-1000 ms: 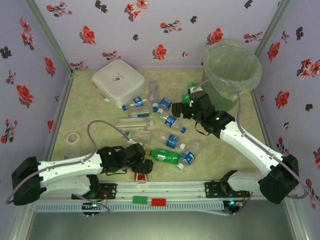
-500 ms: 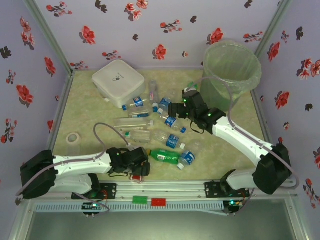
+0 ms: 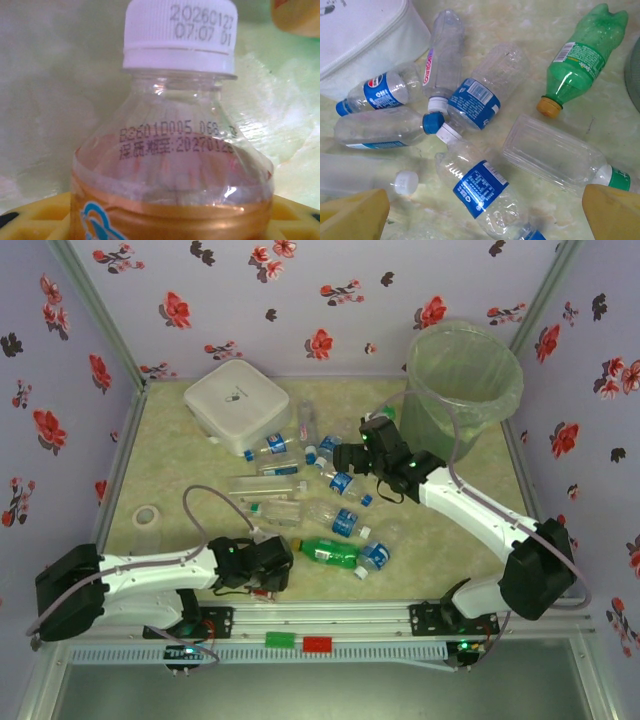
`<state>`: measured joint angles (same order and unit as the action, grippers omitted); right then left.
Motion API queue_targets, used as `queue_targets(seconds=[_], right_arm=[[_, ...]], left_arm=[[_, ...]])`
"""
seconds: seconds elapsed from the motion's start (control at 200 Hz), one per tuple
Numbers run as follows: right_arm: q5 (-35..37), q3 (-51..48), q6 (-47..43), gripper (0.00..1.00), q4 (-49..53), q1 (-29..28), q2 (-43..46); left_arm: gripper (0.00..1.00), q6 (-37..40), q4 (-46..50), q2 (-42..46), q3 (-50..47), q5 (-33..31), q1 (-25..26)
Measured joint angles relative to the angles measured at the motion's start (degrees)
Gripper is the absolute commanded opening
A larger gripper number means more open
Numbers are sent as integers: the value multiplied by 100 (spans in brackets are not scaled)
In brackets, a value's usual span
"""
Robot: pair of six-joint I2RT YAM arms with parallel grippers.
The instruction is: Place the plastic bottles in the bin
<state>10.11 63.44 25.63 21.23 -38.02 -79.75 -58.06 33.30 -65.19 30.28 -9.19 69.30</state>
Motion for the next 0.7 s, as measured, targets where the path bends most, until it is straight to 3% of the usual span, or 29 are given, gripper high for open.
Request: queue_targets(seconds=[0.135, 0.295, 0.485, 0.7], right_arm=[[-33, 39, 81, 100, 2, 63, 2], [-98, 26, 317, 100, -15, 238, 103], [-531, -420, 485, 100, -529, 393, 726], [-1679, -713, 586, 97, -1355, 407, 940]], left_arm=[[46, 179, 149, 313, 199, -103, -216], [45, 640, -111, 739, 590, -127, -859], [45, 1379, -1443, 752, 811, 111, -1703], [43, 2149, -3121, 350, 922, 791, -2249]])
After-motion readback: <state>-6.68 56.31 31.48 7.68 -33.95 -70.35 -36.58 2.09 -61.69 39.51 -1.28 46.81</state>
